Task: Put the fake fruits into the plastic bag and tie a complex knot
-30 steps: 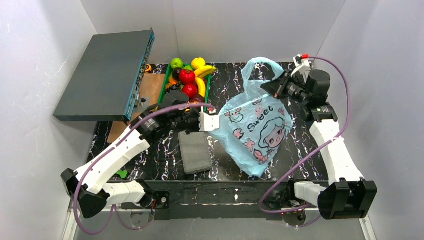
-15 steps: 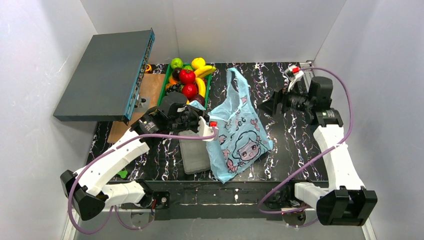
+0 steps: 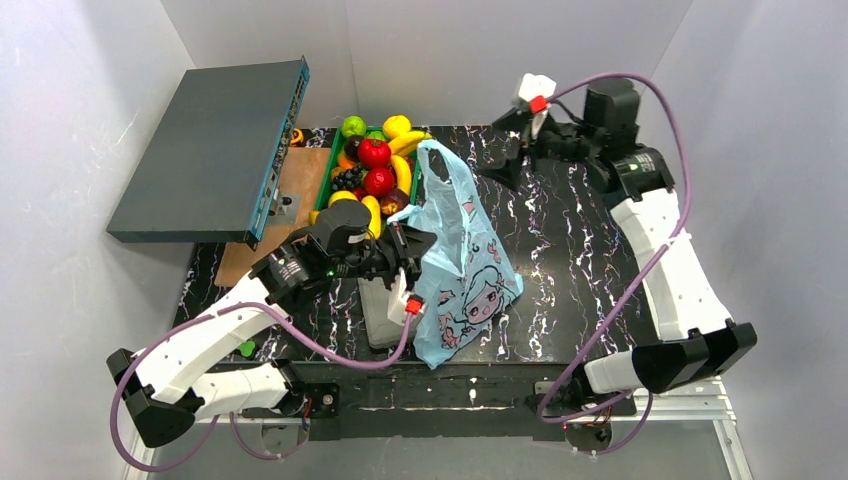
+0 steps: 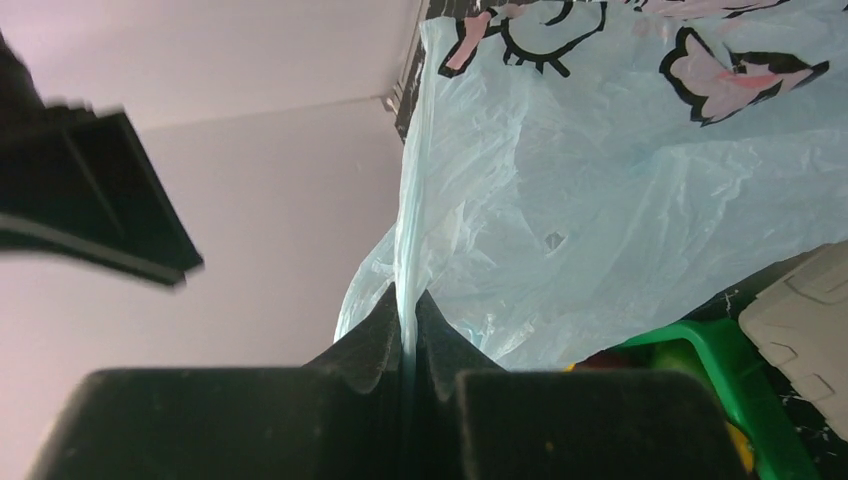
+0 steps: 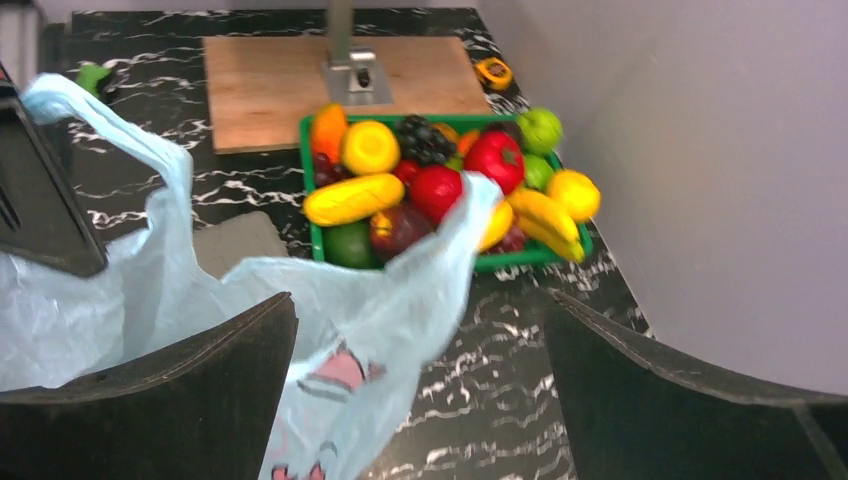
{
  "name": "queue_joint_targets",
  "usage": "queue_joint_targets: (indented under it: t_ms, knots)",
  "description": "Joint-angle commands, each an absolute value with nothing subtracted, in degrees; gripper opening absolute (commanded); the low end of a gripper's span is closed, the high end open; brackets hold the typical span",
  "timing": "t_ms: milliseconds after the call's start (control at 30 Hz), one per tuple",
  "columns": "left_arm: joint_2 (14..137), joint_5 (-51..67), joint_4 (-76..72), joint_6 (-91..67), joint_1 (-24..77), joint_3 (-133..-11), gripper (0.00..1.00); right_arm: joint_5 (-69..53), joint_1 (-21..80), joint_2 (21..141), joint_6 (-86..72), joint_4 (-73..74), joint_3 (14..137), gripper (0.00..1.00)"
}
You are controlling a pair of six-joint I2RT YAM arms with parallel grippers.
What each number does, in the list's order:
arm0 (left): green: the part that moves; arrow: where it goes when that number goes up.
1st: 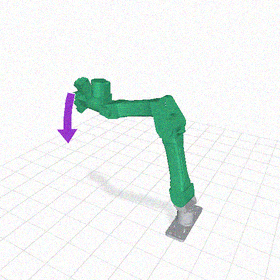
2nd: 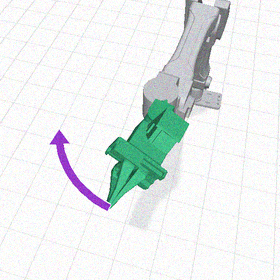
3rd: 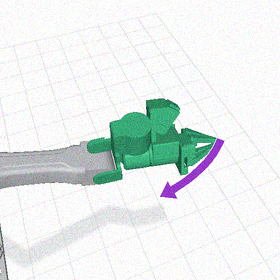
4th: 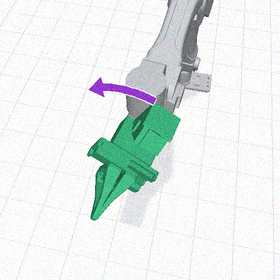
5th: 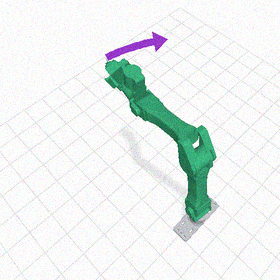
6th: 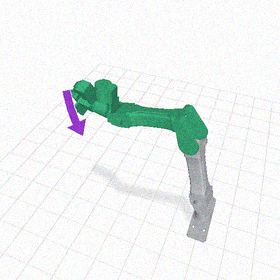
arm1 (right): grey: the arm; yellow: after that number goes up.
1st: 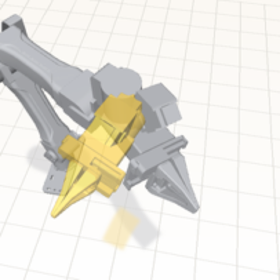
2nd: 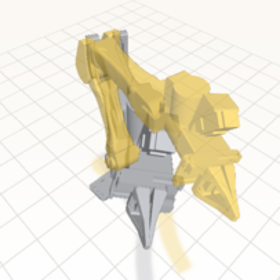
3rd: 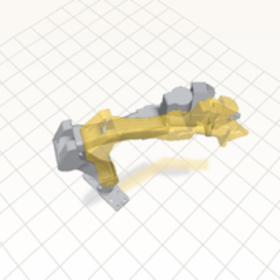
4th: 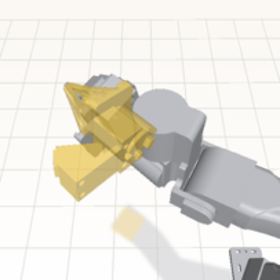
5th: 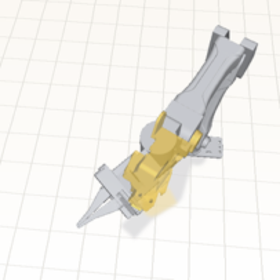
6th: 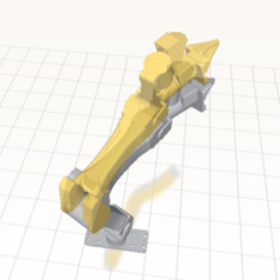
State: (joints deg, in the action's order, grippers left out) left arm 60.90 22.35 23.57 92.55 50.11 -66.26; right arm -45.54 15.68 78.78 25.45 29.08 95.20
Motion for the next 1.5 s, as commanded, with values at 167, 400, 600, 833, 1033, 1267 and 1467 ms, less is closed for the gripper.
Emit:
queue_joint_targets:
  t_ms: [167,400,600,833,1033,1267,1467]
  knots:
    - [58.1,25.3,24.7,102.8,54.7,-63.3,0.00,-28.7,25.9,93.4,20.5,28.6,105.5,0.98]
    - [57.0,22.8,25.8,102.5,56.9,-62.1,0.00,-26.9,25.2,103.6,17.7,40.5,113.3,0.98]
    - [55.3,20.3,26.6,100.5,57.3,-60.5,0.00,-43.1,24.2,103.5,12.4,47.1,111.5,0.90]
    - [53.7,17.8,27.5,98.5,57.3,-59.7,0.00,-45.2,24.9,104.2,10.6,57.6,114.7,0.99]
    - [53.5,17.1,27.4,97.2,57.3,-60.0,0.00,-26.7,26.7,105.2,11.4,56.4,112.3,0.62]
    - [53.9,4.8,24.7,89.2,57.3,-59.4,0.00,-39.7,14.2,104.2,4.4,52.7,130.4,0.01]
    - [54.5,-3.8,25.4,76.8,57.3,-61.2,0.15,-54.3,7.3,85.9,-4.8,26.6,109.9,0.01]
